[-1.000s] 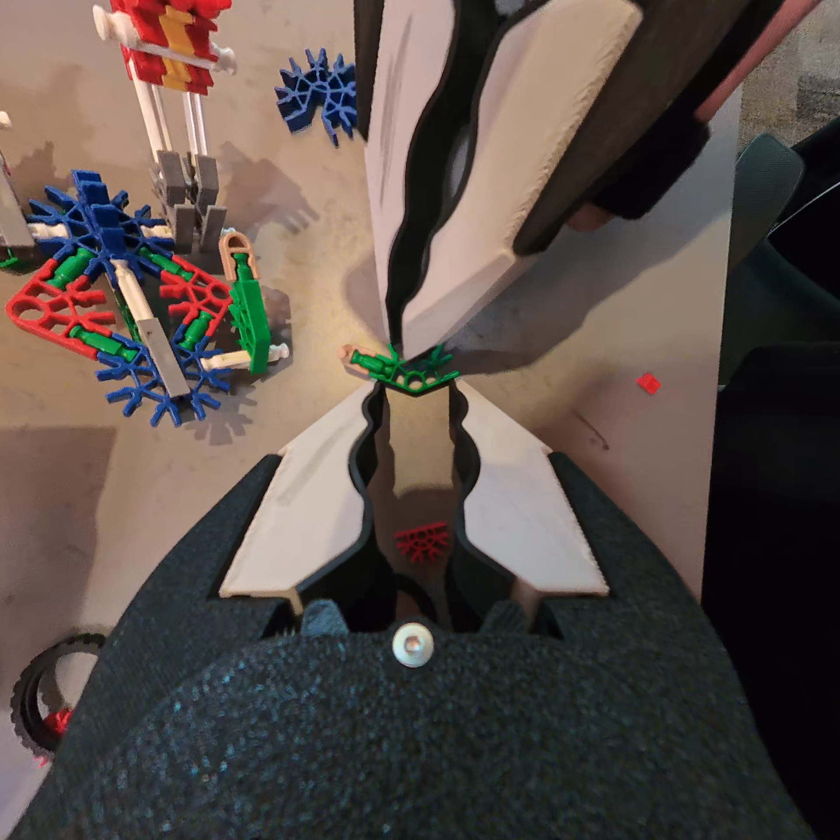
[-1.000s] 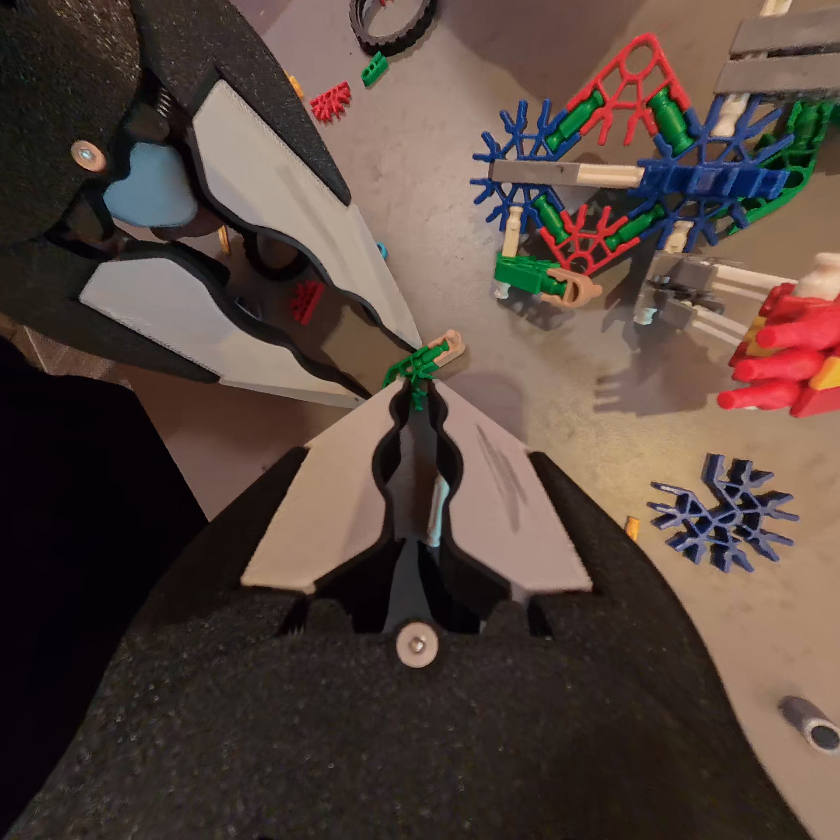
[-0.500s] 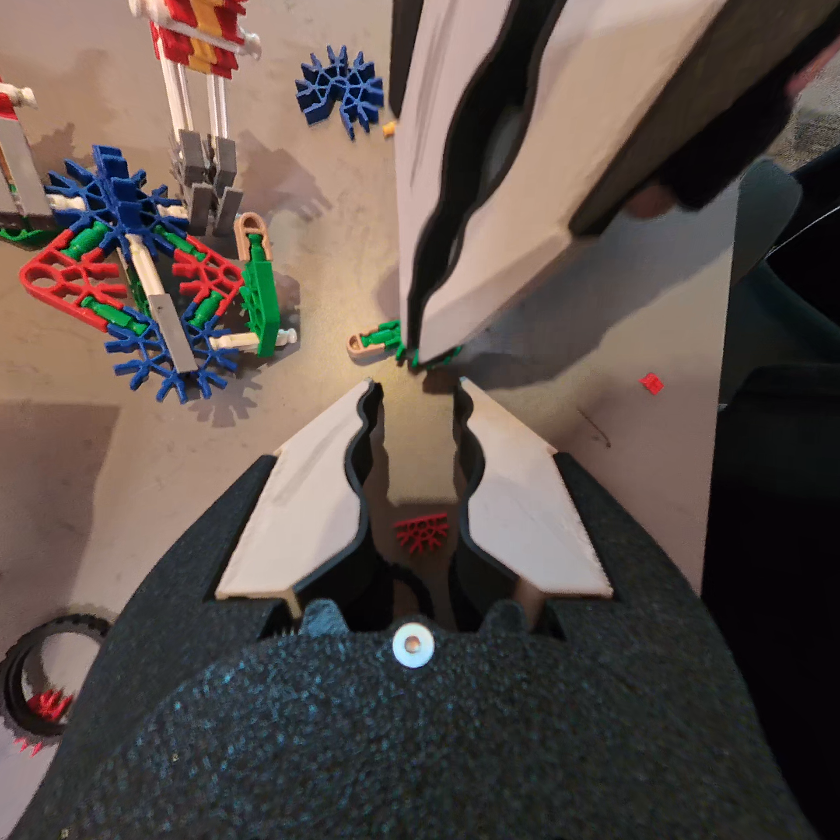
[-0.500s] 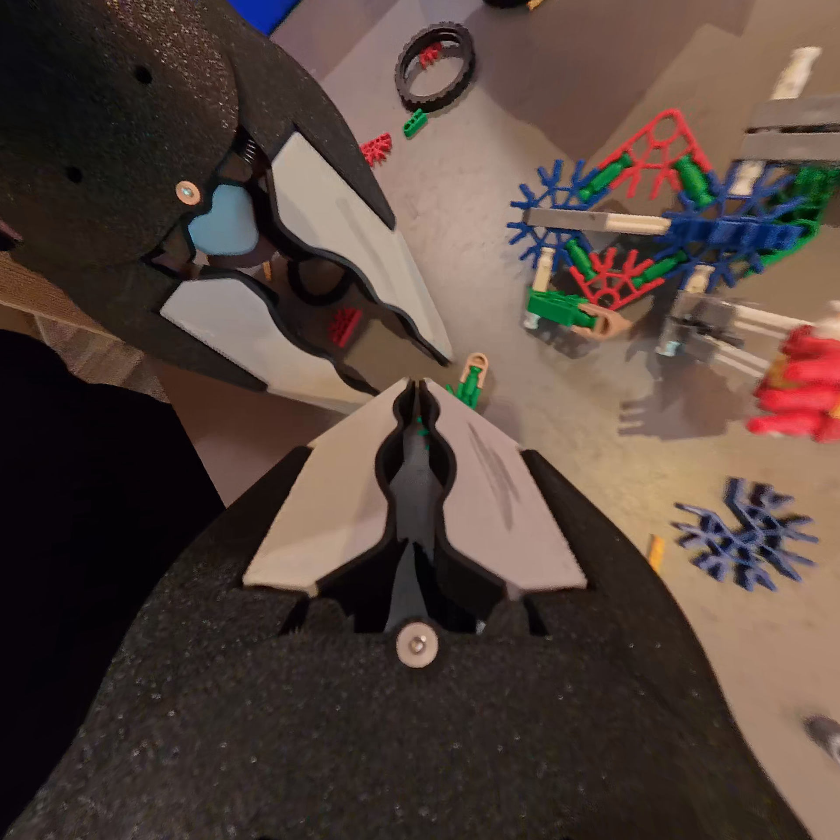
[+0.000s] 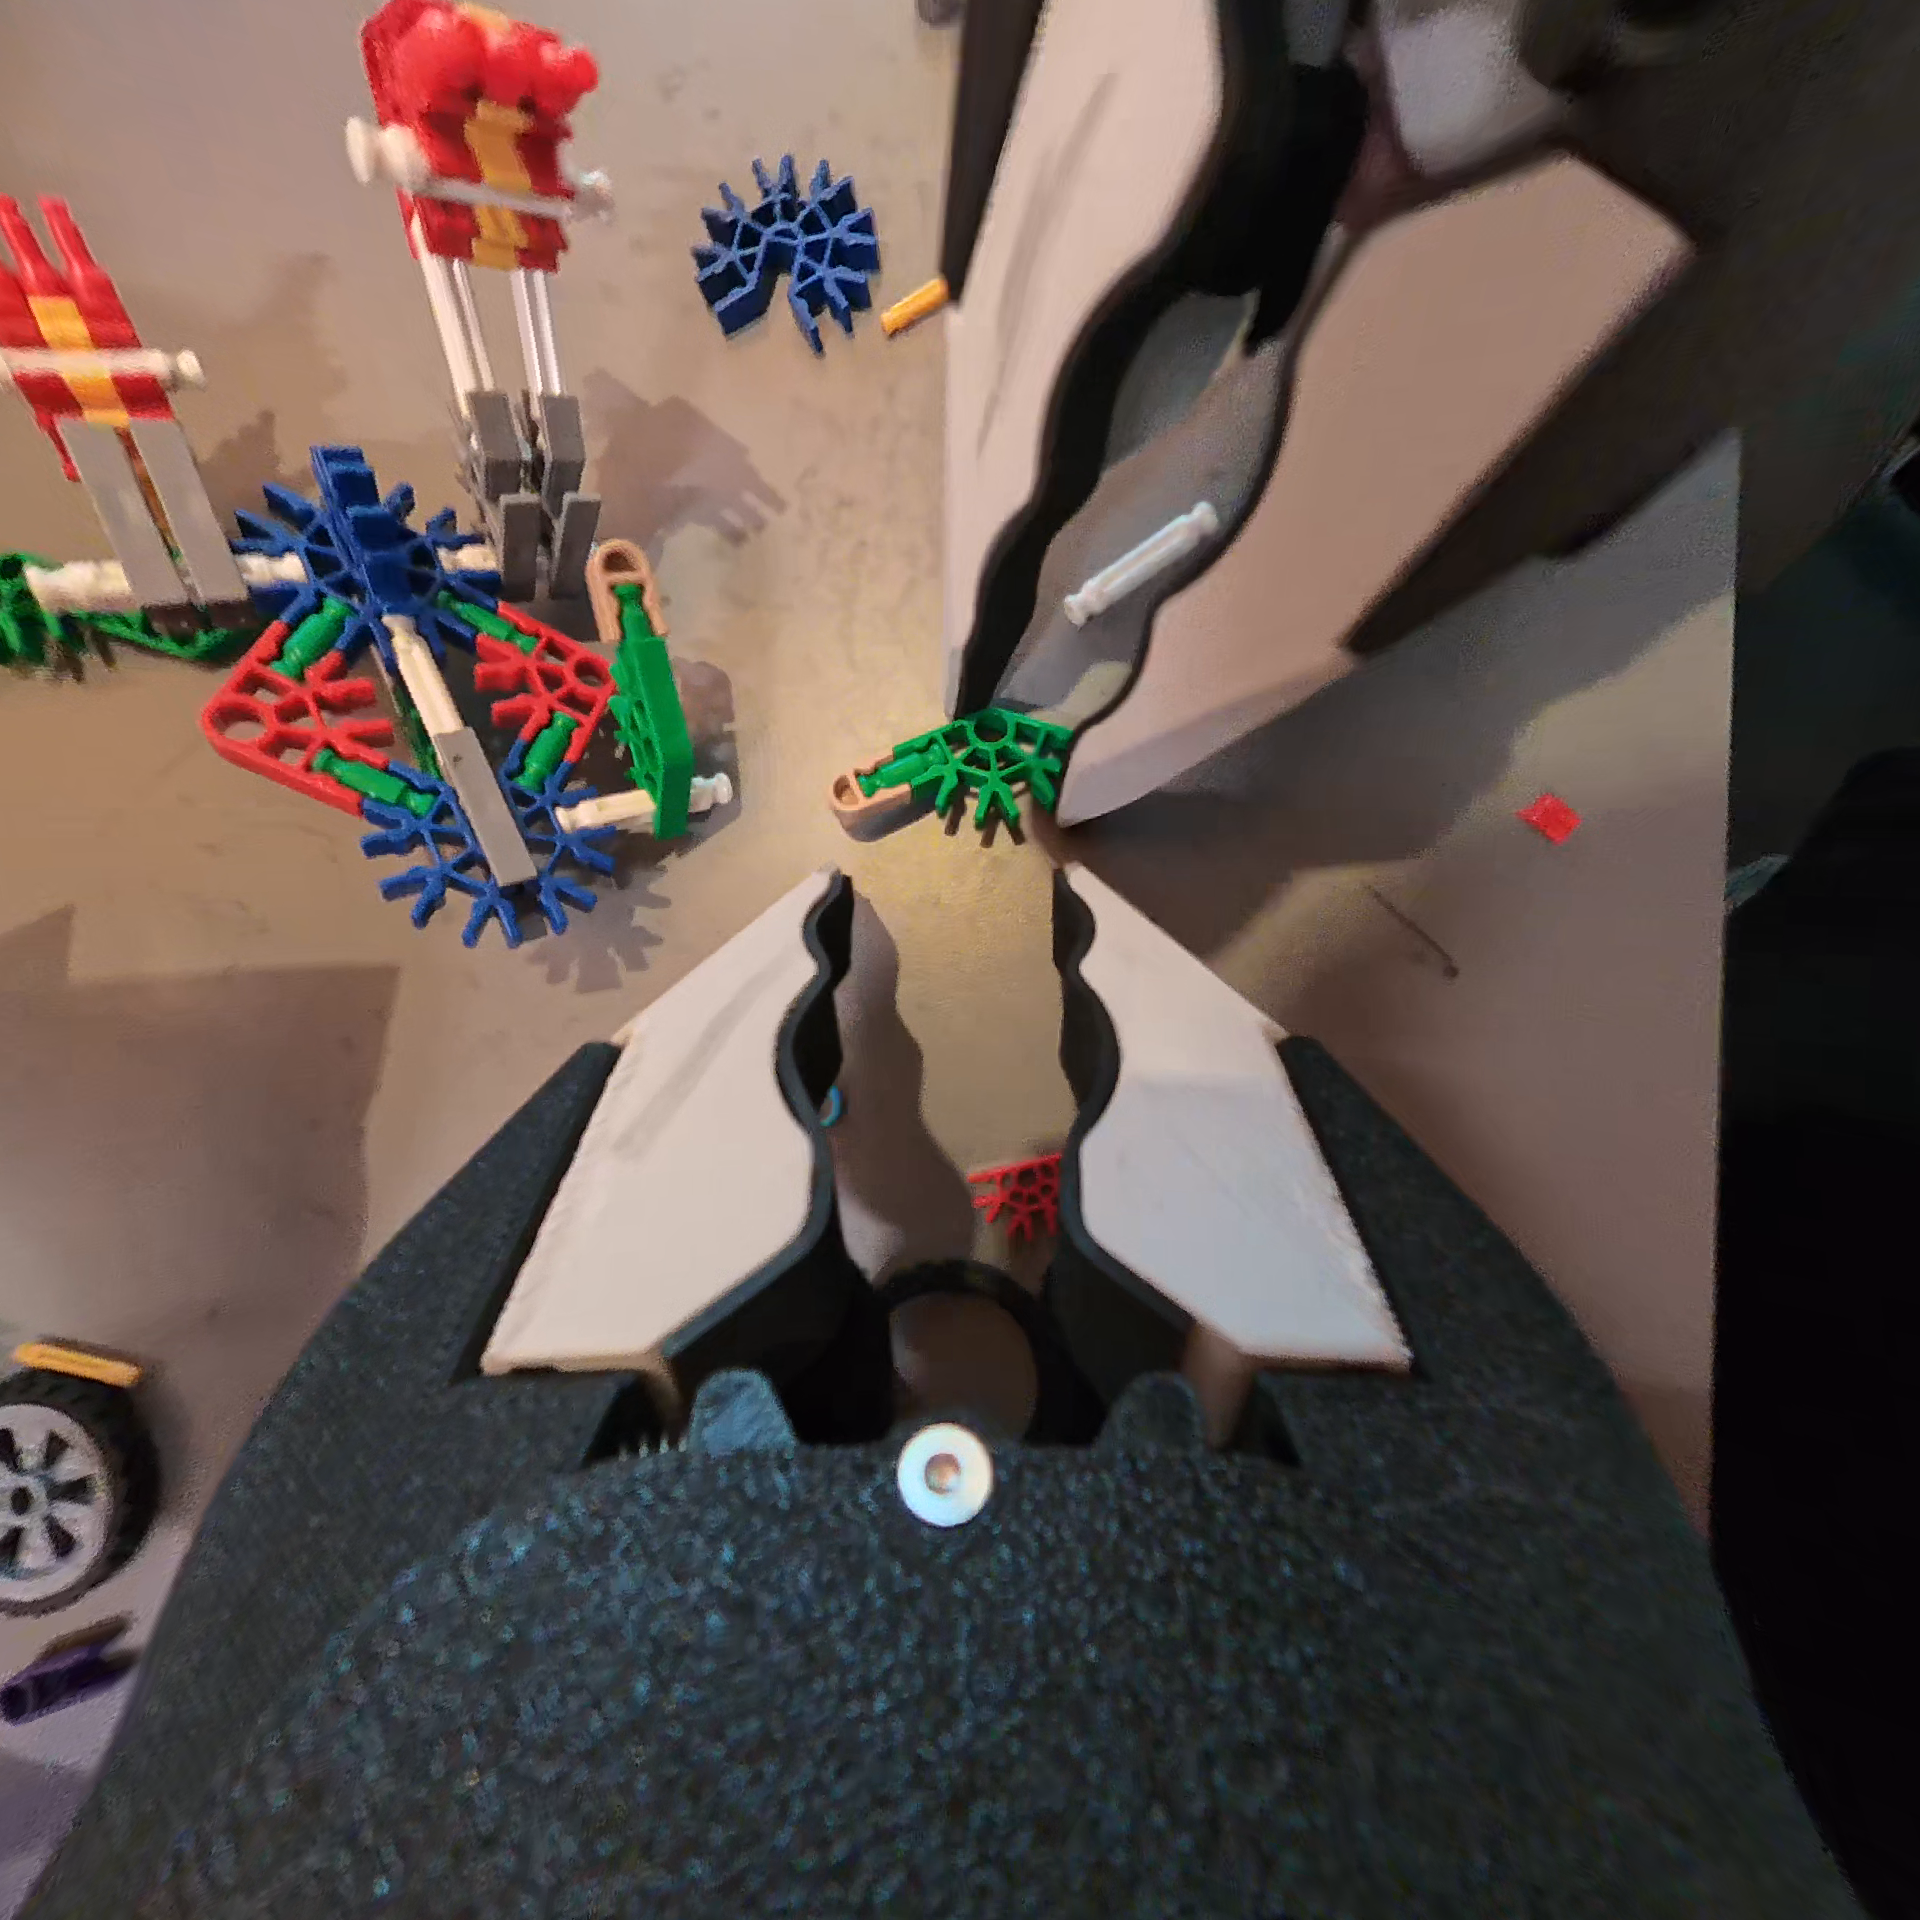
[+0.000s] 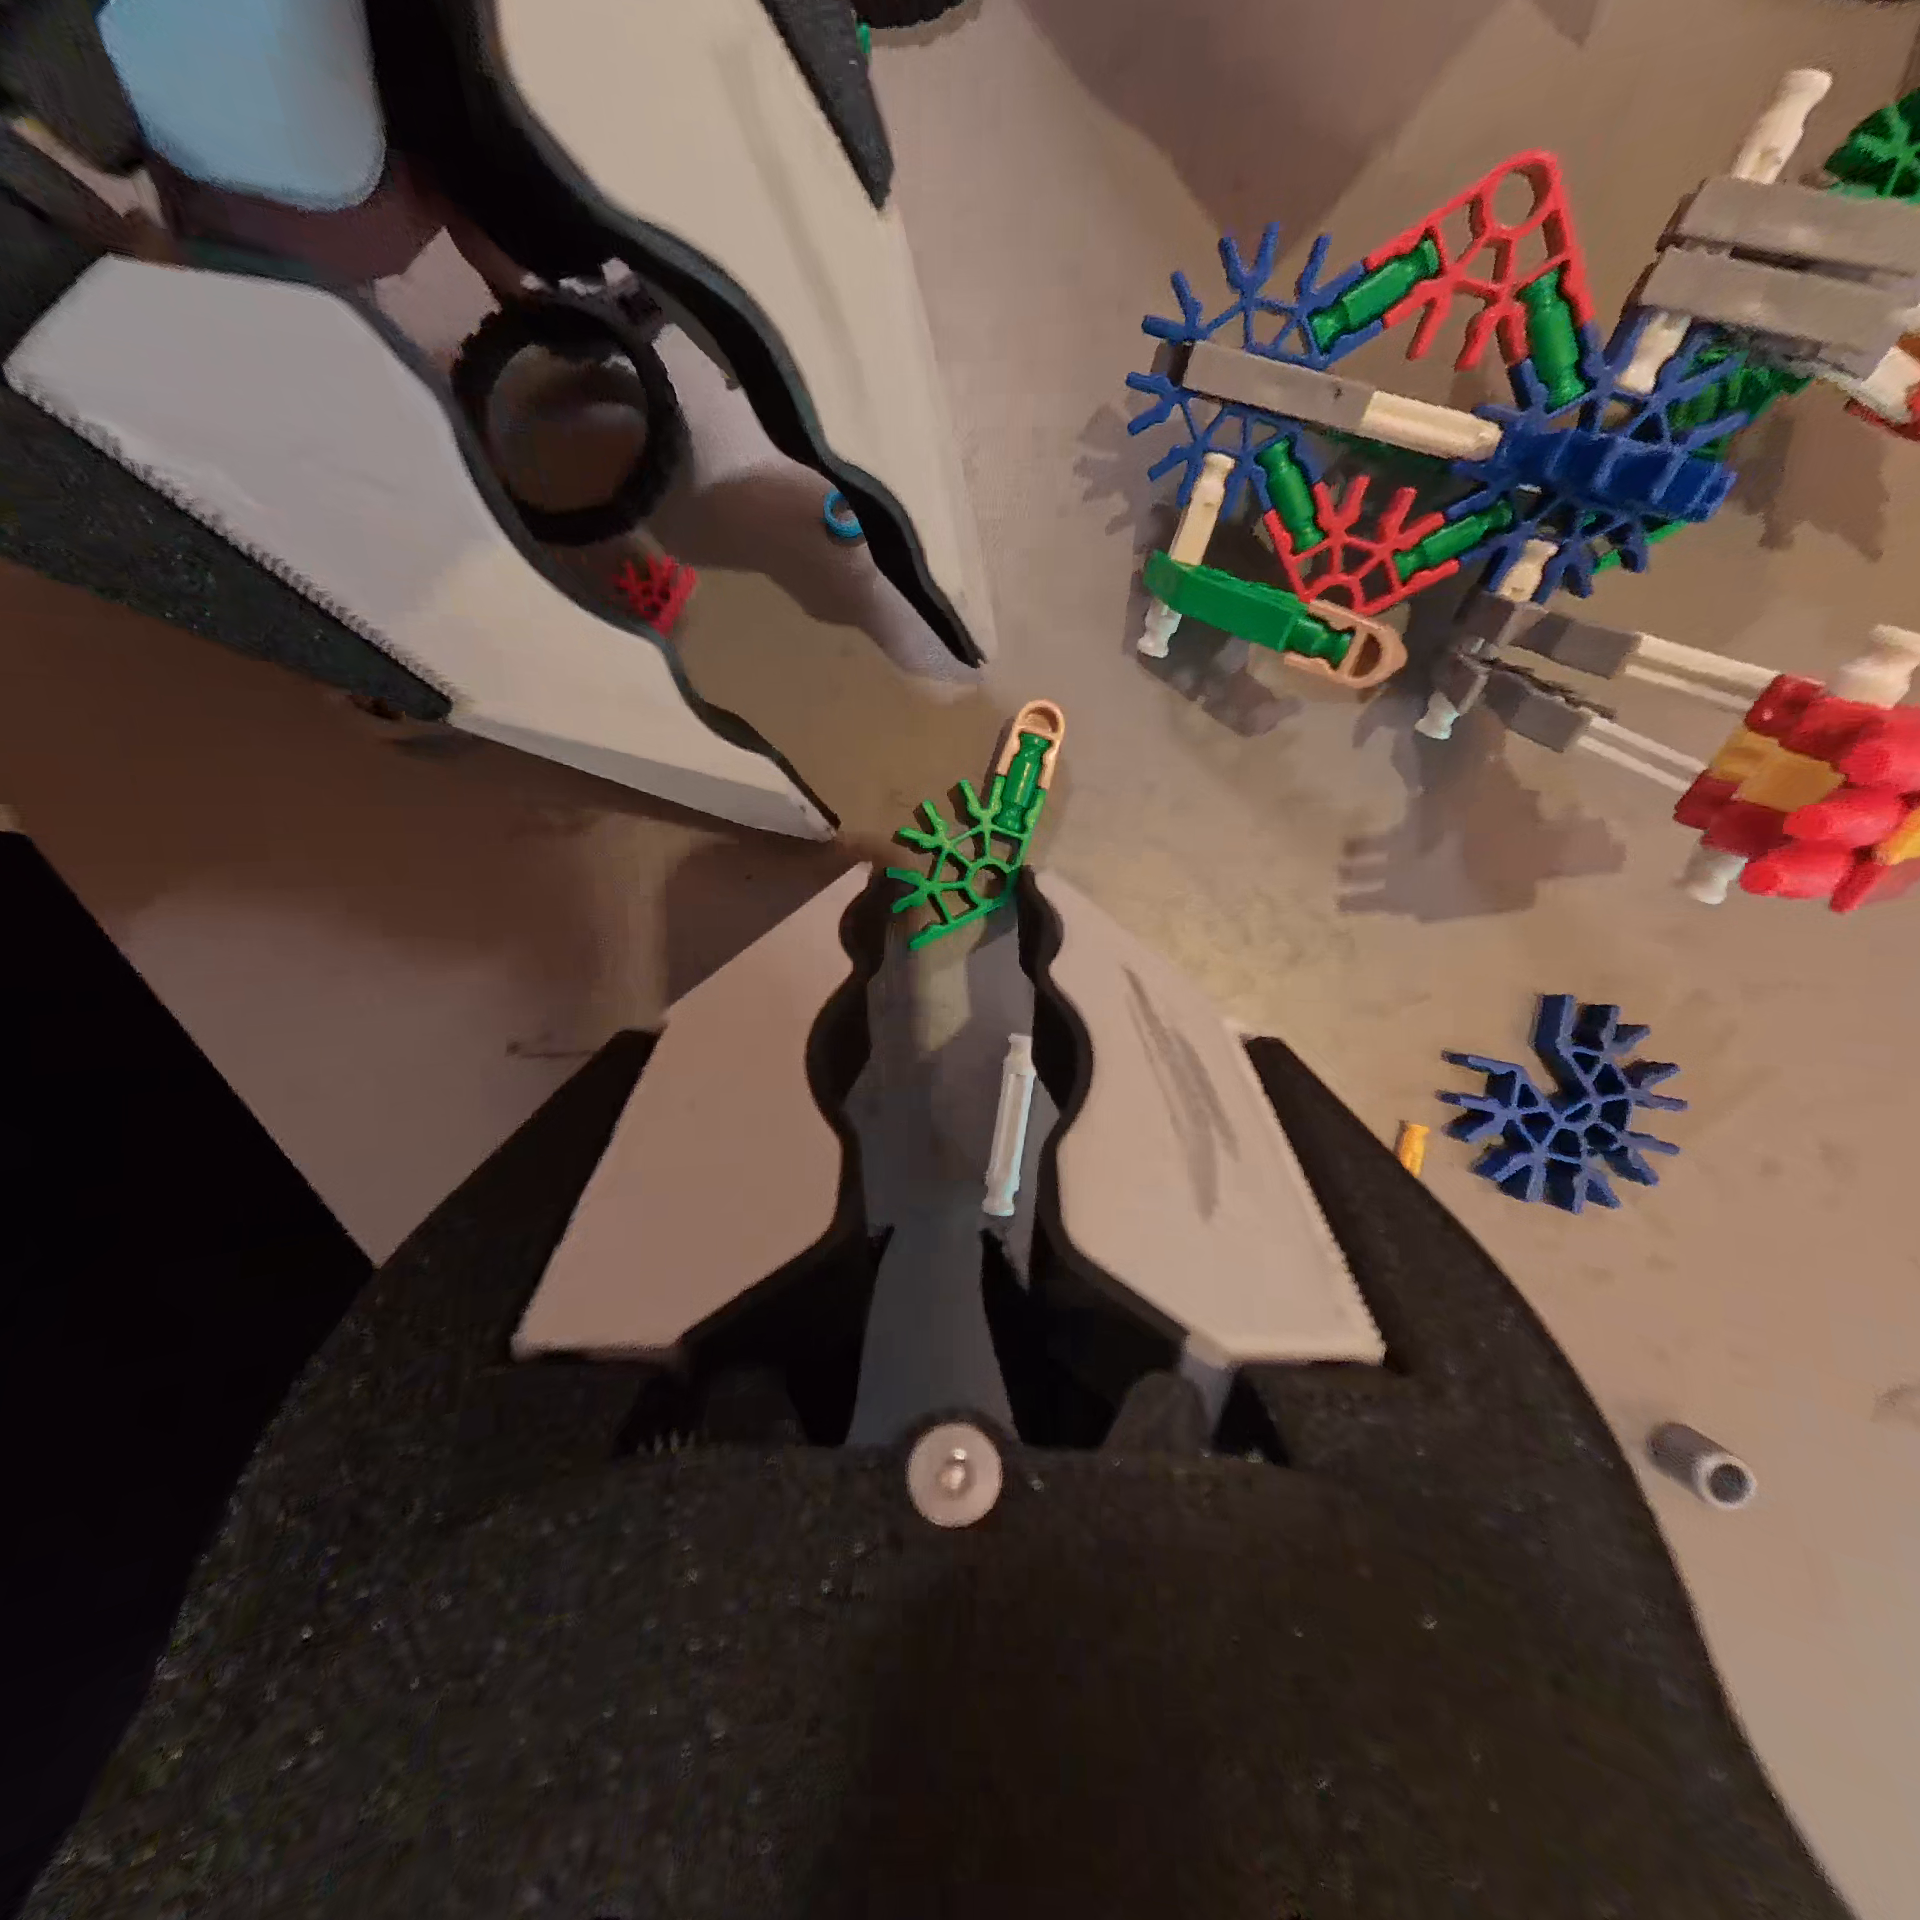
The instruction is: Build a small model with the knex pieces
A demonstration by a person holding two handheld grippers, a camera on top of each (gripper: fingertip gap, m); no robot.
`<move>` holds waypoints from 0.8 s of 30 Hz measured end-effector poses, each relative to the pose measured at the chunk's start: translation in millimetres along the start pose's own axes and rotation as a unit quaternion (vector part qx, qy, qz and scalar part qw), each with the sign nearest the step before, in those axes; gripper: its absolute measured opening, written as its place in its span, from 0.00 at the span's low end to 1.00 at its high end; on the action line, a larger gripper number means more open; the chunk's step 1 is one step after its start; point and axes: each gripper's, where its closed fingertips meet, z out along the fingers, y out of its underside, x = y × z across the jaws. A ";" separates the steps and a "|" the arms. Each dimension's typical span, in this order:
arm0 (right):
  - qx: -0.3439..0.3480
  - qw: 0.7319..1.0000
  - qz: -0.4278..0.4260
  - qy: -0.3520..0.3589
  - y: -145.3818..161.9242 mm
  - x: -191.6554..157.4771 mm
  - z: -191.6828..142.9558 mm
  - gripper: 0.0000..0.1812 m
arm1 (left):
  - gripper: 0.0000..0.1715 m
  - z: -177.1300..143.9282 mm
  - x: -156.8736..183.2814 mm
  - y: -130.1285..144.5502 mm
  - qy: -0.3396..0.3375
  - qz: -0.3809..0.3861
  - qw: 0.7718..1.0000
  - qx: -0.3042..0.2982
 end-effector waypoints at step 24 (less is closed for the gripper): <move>0.003 0.999 0.040 -0.037 34.8 23.9 -36.1 0.14 | 0.02 11.8 10.8 -7.6 0.035 0.130 0.987 -0.088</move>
